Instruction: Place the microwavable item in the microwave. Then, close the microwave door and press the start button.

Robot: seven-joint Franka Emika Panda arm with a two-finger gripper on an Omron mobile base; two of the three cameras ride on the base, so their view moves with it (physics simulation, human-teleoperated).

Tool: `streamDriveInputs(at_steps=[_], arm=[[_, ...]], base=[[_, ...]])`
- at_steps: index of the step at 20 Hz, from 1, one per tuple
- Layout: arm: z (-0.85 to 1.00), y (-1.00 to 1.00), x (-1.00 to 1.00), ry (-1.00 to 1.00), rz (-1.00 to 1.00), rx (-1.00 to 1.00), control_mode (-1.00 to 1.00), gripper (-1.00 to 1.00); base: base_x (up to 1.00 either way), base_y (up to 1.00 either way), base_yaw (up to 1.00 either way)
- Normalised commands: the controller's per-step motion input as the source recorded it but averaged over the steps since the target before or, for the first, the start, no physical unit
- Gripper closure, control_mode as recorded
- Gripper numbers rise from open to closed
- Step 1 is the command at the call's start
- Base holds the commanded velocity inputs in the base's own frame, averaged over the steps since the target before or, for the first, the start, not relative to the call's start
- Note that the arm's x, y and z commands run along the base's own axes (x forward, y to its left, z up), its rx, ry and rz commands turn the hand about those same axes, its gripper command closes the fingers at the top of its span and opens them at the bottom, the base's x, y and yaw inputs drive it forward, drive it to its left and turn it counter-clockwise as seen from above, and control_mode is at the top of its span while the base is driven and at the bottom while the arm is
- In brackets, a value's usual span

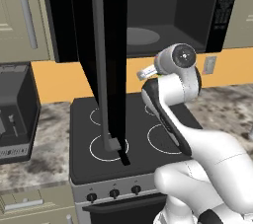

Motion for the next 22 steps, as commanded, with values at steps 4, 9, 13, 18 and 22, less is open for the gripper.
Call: streamDriveInputs(at_steps=[4,9,13,18,22], arm=[[0.86,0.04,0.03,-0.06,0.00,-0.05,-1.00,1.00],[0.80,0.07,0.34,0.02,0.00,-0.04,-1.00,1.00],[0.53,0.01,0.64,0.19,0.02,-0.01,-1.00,1.00],[0.02,0.00,0.67,0.13,0.05,-0.01,-1.00,1.00],[-0.19,0.01,0.73,0.10,0.05,-0.01,-1.00,1.00]], base=[[0.00,0.00,0.00],[0.00,0.00,0.00],[0.00,0.00,0.00],[0.00,0.00,0.00],[0.00,0.00,0.00]])
